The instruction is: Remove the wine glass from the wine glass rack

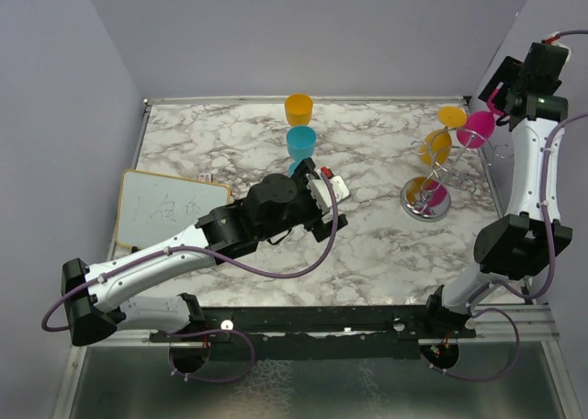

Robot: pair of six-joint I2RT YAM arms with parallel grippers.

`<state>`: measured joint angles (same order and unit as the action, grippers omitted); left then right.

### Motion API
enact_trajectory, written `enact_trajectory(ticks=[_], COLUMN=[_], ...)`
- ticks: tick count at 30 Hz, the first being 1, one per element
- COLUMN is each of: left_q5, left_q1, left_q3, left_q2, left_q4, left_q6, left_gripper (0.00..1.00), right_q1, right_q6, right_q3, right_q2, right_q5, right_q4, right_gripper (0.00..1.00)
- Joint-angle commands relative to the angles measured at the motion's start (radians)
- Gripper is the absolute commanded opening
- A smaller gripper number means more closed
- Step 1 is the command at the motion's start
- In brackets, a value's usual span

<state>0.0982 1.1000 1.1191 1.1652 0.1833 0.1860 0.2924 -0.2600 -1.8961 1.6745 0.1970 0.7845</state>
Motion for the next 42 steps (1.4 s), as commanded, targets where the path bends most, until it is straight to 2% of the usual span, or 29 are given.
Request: enact_trajectory(ticks=[1, 7, 13, 20, 31, 37, 42], left_q5=[0.042, 0.062, 0.099, 0.121, 0.167, 0.156, 0.076], left_q1=[0.000, -0.005, -0.005, -0.013, -0.033, -0.064, -0.132], left_q3=[-0.011, -0.021, -0.021, -0.021, -0.035, -0.026, -0.015], left_q2=[0.013, 0.040, 0.071, 0.073, 0.101, 0.117, 0.119], left_q4=[-0.033, -0.039, -0.032, -0.031, -0.045, -0.041, -0.048], left_q6=[0.019, 0.032, 0.051, 0.064, 0.085, 0.068, 0.001], left_gripper=[0.99, 0.99, 0.99, 0.99, 0.99, 0.99, 0.99], right_q1=[-0.052, -0.096, -0.101, -0.106, -0.139, -0.156, -0.157], right_q6=[-0.043, -0.080, -0.063, -0.115, -0.305, -0.457, -0.575], right_q3=[-0.015, -0.026, -0.094, -0.089, 0.073, 0.291, 0.471], right_q2=[0.002, 0.007, 0.061, 0.051, -0.086, -0.205, -0.315], right_q5=[-0.033, -0.015, -0.012, -0.152, -0.453, -0.686, -0.830], right_q4=[-0.115, -0.226, -0.258, -0.298, -0.420, -0.551, -0.681], right_gripper=[0.70, 0.70, 0.70, 0.70, 0.70, 0.70, 0.70])
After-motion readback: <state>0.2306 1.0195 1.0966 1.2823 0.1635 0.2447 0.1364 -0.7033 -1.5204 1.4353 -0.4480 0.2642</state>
